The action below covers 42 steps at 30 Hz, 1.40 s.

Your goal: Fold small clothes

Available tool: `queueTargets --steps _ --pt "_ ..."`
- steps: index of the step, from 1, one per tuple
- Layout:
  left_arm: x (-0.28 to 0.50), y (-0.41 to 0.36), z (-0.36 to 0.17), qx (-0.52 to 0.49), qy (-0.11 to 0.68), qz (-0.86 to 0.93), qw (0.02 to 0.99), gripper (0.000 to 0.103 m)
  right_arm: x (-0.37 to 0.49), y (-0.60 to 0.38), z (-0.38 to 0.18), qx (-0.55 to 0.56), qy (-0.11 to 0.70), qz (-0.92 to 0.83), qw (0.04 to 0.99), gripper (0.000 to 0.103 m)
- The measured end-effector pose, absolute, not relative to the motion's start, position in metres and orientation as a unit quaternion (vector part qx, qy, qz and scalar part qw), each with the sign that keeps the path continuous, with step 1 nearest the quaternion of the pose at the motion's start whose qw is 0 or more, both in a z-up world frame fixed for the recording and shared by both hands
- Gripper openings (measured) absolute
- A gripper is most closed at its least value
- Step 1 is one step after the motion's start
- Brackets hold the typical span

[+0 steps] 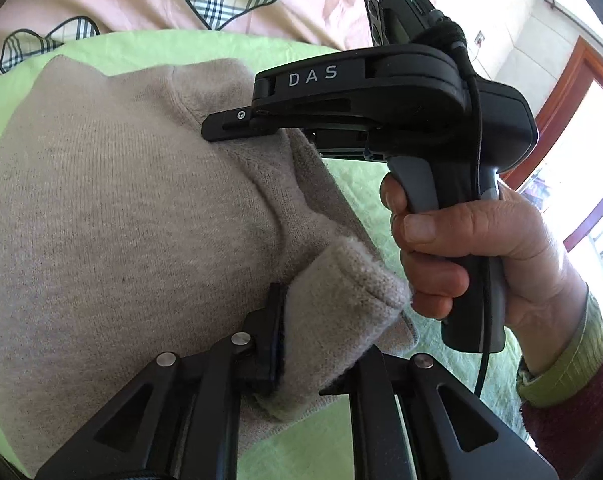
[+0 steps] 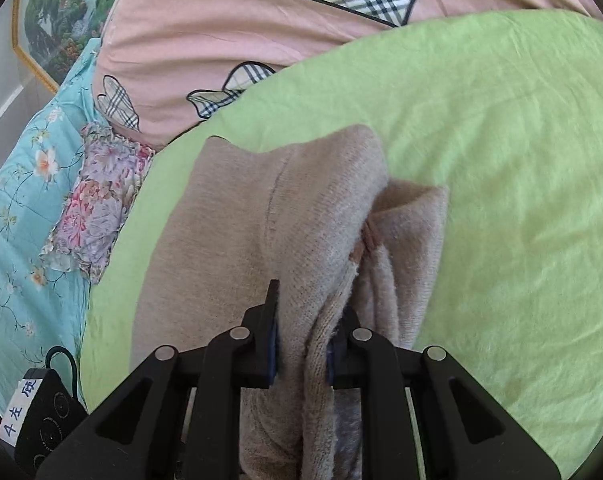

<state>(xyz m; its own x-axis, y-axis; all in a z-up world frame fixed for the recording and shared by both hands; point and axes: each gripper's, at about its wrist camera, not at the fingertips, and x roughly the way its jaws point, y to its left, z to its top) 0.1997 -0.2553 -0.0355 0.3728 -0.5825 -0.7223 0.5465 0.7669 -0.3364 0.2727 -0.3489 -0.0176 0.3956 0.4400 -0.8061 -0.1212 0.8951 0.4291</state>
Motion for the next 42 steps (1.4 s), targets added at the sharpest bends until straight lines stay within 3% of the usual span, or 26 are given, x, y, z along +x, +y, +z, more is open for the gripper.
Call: queueTargets --steps 5,7,8,11,12,18,25,36,37,39,40,42 --pt "0.183 -0.241 -0.022 -0.033 0.454 -0.367 0.811 0.041 0.259 -0.355 -0.006 0.137 0.511 0.142 0.837 0.031" --pt "0.173 -0.228 -0.012 -0.047 0.450 -0.375 0.809 0.046 0.253 -0.356 0.000 0.123 0.509 0.128 0.842 0.031" --pt "0.169 -0.222 -0.009 -0.049 0.446 -0.376 0.811 0.050 0.248 -0.357 0.003 0.117 0.508 0.118 0.845 0.037" --pt "0.159 -0.196 0.003 -0.056 0.434 -0.365 0.822 0.063 0.233 -0.361 0.008 0.121 0.503 0.105 0.849 0.072" --pt "0.157 -0.184 0.006 -0.060 0.432 -0.356 0.827 0.064 0.230 -0.362 0.008 0.125 0.501 0.104 0.850 0.078" --pt "0.185 -0.134 0.017 -0.087 0.424 -0.301 0.850 0.081 0.218 -0.362 0.000 0.146 0.516 0.106 0.837 0.078" --pt "0.242 -0.086 -0.005 -0.159 0.452 -0.252 0.841 0.082 0.224 -0.363 -0.013 0.182 0.524 0.117 0.824 0.078" --pt "0.310 -0.096 -0.057 -0.228 0.497 -0.289 0.785 0.084 0.242 -0.367 -0.033 0.226 0.539 0.131 0.801 0.078" --pt "0.316 -0.099 -0.064 -0.233 0.500 -0.300 0.778 0.083 0.243 -0.366 -0.035 0.227 0.542 0.136 0.798 0.076" --pt "0.321 -0.103 -0.068 -0.238 0.491 -0.309 0.779 0.071 0.245 -0.364 -0.040 0.242 0.546 0.145 0.789 0.046" --pt "0.320 -0.105 -0.066 -0.236 0.487 -0.318 0.778 0.057 0.245 -0.364 -0.042 0.245 0.546 0.141 0.788 0.045" --pt "0.316 -0.105 -0.058 -0.226 0.482 -0.316 0.785 0.049 0.243 -0.359 -0.037 0.231 0.542 0.135 0.797 0.038"
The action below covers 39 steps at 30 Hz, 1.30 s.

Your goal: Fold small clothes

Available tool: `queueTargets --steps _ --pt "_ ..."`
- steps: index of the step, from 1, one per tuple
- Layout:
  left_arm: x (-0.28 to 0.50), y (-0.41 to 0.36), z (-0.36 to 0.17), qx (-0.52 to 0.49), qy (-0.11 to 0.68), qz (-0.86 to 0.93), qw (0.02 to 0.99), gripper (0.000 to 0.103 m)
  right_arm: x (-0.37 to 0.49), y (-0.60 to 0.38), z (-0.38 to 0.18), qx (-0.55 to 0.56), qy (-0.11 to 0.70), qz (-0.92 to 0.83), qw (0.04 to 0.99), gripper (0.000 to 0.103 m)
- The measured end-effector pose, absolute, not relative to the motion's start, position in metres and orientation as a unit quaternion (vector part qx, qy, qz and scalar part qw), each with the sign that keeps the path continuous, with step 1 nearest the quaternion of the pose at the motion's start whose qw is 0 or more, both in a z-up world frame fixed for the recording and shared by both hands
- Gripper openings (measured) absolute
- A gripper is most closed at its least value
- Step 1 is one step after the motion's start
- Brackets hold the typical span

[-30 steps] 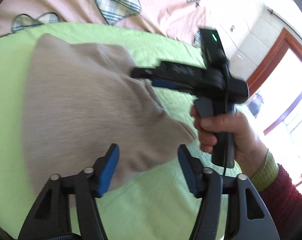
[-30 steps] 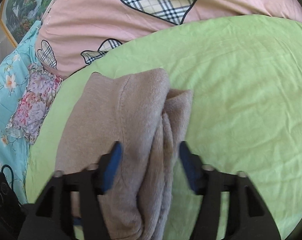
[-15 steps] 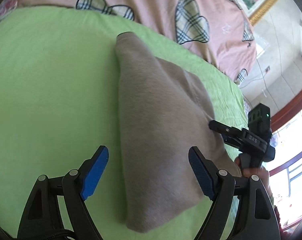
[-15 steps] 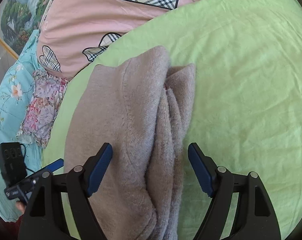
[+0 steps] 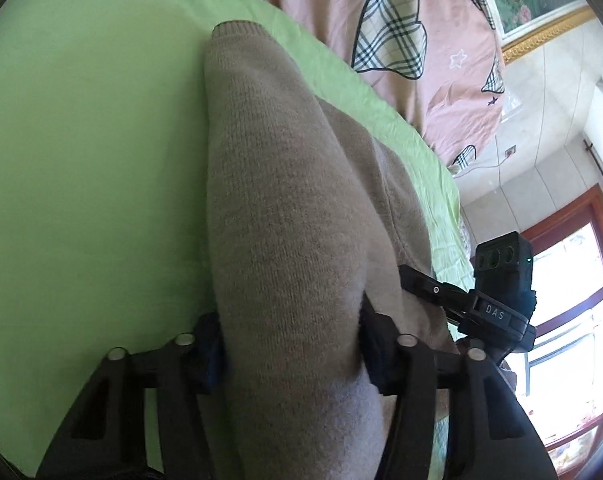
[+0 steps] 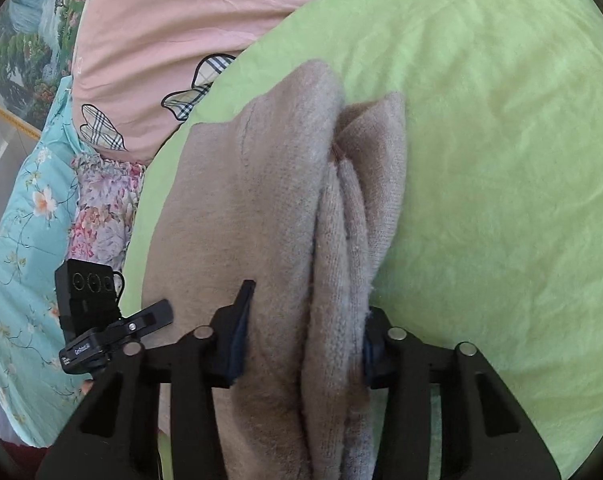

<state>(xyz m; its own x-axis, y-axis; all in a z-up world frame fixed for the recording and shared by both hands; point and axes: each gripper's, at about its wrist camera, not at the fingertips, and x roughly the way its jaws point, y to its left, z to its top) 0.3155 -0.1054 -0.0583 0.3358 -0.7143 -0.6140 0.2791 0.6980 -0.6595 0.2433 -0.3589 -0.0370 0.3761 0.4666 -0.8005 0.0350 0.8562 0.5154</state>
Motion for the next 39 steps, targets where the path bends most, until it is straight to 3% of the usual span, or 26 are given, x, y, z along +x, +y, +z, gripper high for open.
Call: queueTargets --steps 2,12,18,22,24,29,31,33,35,36,39 --pt "0.306 -0.103 -0.048 -0.213 0.477 -0.312 0.794 0.043 0.237 -0.350 -0.026 0.230 0.531 0.132 0.805 0.036" --pt "0.211 0.009 0.008 -0.174 0.443 -0.258 0.841 0.043 0.203 -0.255 -0.013 0.262 0.504 0.231 0.790 0.034" --pt "0.184 0.056 -0.017 -0.175 0.467 -0.222 0.838 0.045 0.197 -0.202 -0.044 0.255 0.530 0.250 0.770 0.034" --pt "0.176 0.066 -0.038 -0.186 0.477 -0.205 0.834 0.061 0.193 -0.200 -0.053 0.240 0.540 0.226 0.774 0.044" --pt "0.172 0.074 -0.035 -0.201 0.471 -0.209 0.833 0.067 0.191 -0.205 -0.046 0.229 0.548 0.205 0.778 0.059" --pt "0.169 0.098 -0.023 -0.221 0.443 -0.190 0.848 0.071 0.186 -0.211 0.003 0.178 0.494 0.163 0.835 0.060" --pt "0.172 0.104 -0.026 -0.227 0.446 -0.180 0.847 0.071 0.191 -0.204 0.009 0.164 0.488 0.172 0.840 0.054" --pt "0.174 0.102 -0.028 -0.223 0.452 -0.174 0.846 0.071 0.198 -0.187 0.002 0.152 0.508 0.175 0.830 0.036" --pt "0.174 0.101 -0.032 -0.223 0.457 -0.173 0.844 0.071 0.204 -0.174 -0.012 0.138 0.529 0.161 0.821 0.031" --pt "0.174 0.098 -0.033 -0.219 0.459 -0.173 0.843 0.071 0.207 -0.172 -0.020 0.146 0.537 0.165 0.814 0.020" --pt "0.174 0.085 -0.031 -0.202 0.467 -0.172 0.844 0.070 0.203 -0.171 -0.013 0.153 0.522 0.174 0.821 0.011"
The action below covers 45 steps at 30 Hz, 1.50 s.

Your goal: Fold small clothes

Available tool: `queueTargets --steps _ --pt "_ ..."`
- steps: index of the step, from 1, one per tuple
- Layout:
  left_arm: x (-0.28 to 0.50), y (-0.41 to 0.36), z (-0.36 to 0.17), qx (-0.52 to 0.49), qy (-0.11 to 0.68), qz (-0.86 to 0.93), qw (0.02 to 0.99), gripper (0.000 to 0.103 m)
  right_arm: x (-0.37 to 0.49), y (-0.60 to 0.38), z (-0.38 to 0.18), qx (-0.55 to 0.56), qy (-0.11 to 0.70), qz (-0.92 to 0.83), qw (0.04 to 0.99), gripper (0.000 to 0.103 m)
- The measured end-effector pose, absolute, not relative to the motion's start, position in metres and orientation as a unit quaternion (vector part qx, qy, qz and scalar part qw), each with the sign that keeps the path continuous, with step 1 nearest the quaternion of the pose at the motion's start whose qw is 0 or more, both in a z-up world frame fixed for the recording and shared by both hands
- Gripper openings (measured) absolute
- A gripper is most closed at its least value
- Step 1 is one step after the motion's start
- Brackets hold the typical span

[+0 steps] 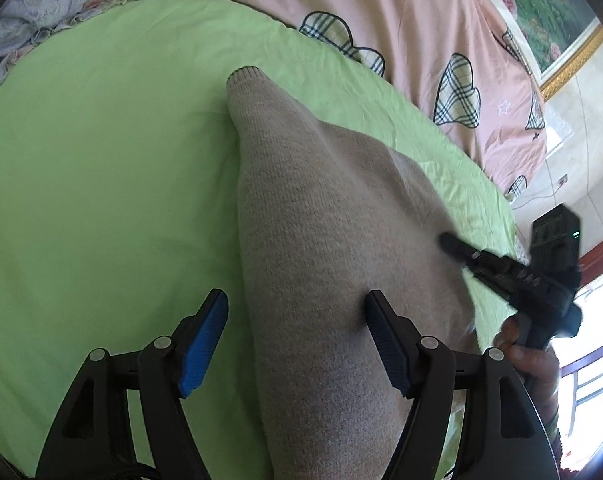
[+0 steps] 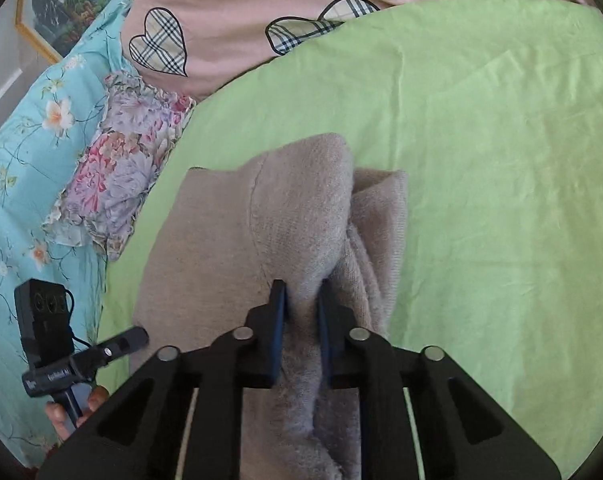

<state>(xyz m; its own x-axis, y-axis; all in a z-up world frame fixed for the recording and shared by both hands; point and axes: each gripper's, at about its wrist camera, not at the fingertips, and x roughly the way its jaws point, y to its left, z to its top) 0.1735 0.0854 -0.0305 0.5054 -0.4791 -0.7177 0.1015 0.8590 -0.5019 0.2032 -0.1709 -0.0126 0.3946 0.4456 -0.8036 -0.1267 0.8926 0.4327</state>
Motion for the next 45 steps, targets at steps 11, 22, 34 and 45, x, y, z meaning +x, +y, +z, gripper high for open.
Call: queueTargets --steps 11,22,34,45 --pt "0.213 0.080 -0.034 -0.199 0.477 -0.184 0.836 0.084 0.189 -0.200 -0.020 0.161 0.522 0.161 0.822 0.008" --pt "0.325 0.088 -0.049 -0.233 0.486 -0.153 0.828 0.024 0.197 -0.203 -0.033 0.149 0.532 0.156 0.819 0.008" --pt "0.205 0.089 0.007 -0.145 0.434 -0.138 0.878 0.039 0.161 -0.214 -0.005 0.181 0.512 0.161 0.824 0.015" --pt "0.033 0.070 -0.016 -0.058 0.424 -0.179 0.886 0.054 0.076 -0.215 -0.008 0.167 0.525 0.168 0.817 0.045"
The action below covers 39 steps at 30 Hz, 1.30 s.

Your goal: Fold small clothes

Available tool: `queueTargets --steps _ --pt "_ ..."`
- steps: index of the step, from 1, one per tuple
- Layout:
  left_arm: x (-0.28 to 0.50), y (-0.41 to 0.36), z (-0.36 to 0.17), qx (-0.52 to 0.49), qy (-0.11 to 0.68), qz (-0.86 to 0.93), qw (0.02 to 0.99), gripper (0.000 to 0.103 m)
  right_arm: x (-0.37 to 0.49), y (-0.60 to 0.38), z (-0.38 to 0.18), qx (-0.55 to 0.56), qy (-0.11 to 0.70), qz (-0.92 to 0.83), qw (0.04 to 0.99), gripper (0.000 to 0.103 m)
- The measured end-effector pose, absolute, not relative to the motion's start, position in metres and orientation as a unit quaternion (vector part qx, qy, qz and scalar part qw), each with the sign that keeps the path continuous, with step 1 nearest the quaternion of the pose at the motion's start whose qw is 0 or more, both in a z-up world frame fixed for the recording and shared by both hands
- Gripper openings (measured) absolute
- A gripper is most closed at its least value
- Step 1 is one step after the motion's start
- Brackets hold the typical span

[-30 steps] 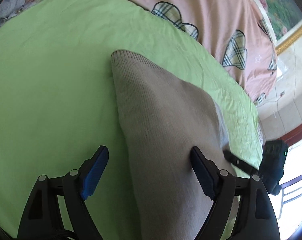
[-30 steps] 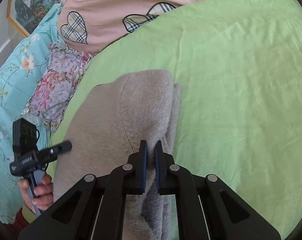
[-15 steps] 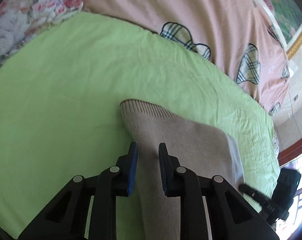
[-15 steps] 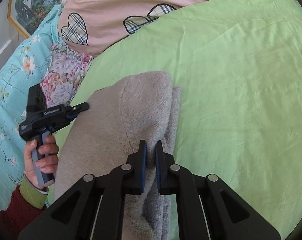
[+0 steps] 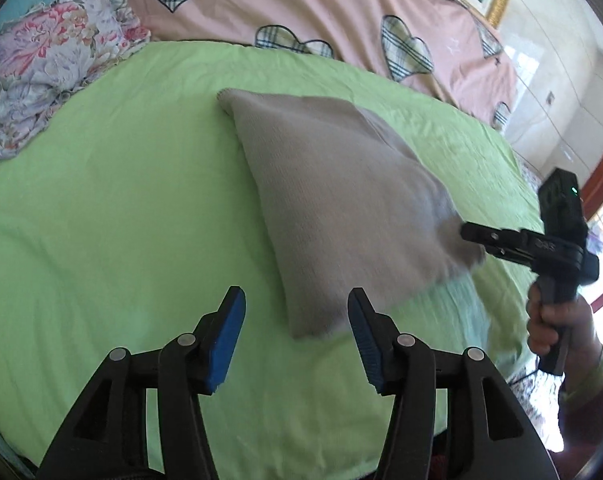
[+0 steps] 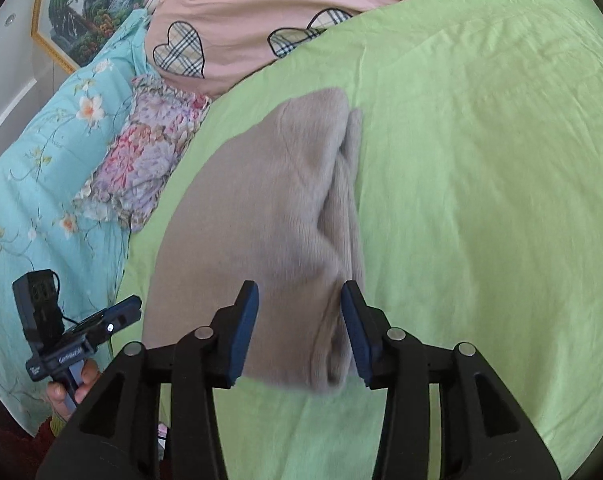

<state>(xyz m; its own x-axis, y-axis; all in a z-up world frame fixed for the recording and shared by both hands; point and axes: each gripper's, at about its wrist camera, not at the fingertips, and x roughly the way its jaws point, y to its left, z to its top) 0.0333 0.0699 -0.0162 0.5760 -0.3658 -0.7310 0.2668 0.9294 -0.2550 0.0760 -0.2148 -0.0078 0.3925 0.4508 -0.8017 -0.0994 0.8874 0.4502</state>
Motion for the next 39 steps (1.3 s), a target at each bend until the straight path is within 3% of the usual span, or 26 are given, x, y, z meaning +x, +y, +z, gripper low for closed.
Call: queueTargets --steps 4,6,7,8,9,11,17,23,33,39 --pt "0.023 0.051 -0.030 -0.011 0.425 -0.164 0.890 0.054 0.070 -0.217 -0.015 0.174 0.525 0.162 0.818 0.043" --pt "0.029 0.046 -0.036 0.005 0.425 -0.149 0.893 0.052 0.071 -0.219 -0.014 0.175 0.523 0.155 0.819 0.030" --pt "0.033 0.046 -0.039 0.008 0.427 -0.141 0.893 0.044 0.072 -0.219 -0.014 0.179 0.523 0.157 0.819 0.024" --pt "0.038 0.046 -0.041 0.006 0.429 -0.137 0.893 0.032 0.073 -0.219 -0.013 0.181 0.524 0.159 0.817 0.012" --pt "0.042 0.045 -0.045 0.002 0.437 -0.138 0.889 0.027 0.075 -0.218 -0.012 0.177 0.526 0.159 0.817 0.010" --pt "0.043 0.045 -0.046 -0.007 0.441 -0.129 0.888 0.016 0.077 -0.215 -0.006 0.169 0.521 0.162 0.821 0.009" --pt "0.038 0.052 -0.049 -0.046 0.447 -0.115 0.886 0.011 0.072 -0.218 0.023 0.124 0.488 0.160 0.849 0.008" --pt "0.044 0.057 -0.061 -0.077 0.472 -0.112 0.871 0.011 0.073 -0.224 -0.033 0.085 0.537 0.118 0.831 0.007" --pt "0.021 0.067 -0.041 -0.058 0.476 -0.153 0.864 0.011 0.068 -0.229 -0.016 0.098 0.543 0.106 0.827 0.011" --pt "0.023 0.076 -0.006 -0.063 0.439 -0.185 0.877 0.013 0.074 -0.226 0.026 0.113 0.492 0.107 0.857 0.014"
